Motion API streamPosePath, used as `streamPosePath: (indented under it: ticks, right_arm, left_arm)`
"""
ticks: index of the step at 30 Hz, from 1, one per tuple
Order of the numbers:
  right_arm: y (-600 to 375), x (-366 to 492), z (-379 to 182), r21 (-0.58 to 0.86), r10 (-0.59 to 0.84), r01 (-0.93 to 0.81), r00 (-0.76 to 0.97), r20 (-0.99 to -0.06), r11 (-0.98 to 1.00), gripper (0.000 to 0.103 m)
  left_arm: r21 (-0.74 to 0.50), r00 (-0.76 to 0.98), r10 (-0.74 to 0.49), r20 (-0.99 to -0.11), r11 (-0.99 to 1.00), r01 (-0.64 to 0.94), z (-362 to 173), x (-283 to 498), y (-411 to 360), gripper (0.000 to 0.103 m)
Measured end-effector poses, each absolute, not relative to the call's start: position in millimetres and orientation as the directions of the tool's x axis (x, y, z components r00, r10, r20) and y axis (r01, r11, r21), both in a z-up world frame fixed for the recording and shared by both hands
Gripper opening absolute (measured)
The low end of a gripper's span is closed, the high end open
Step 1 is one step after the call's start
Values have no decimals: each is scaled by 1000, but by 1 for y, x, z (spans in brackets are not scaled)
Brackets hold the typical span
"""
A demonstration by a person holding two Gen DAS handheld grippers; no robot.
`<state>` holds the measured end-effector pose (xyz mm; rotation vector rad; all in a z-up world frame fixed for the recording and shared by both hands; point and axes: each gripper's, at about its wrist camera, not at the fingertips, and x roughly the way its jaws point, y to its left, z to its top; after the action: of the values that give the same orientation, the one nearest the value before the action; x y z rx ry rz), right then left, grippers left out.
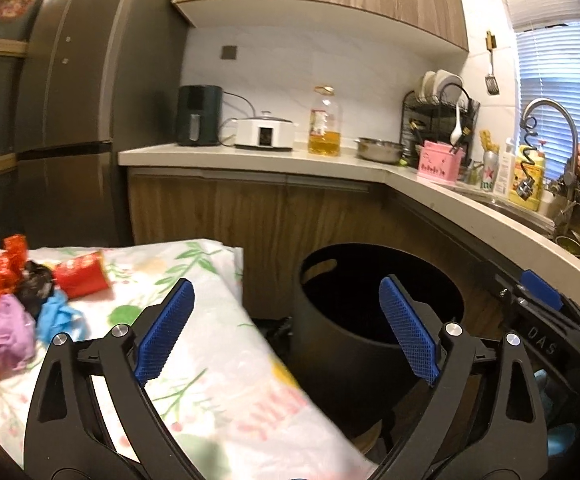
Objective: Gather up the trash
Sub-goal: 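Move both tools back over the trash pile on the table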
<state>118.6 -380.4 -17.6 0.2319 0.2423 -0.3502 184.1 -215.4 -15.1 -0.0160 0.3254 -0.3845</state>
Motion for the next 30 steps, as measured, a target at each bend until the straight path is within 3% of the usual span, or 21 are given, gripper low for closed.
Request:
streamPosePath:
  ticks: [15,30]
  right_arm:
    - [-317,85,-11,199,-256,311,931,-260,929,83]
    - [-211,118,-26,178,-4,60,953,-302,982,83]
  left_arm:
    - [-106,931,-216,-294,975,193,-14,130,-118,97]
    - [-88,946,71,-318,991,-104,-32,110,0,97]
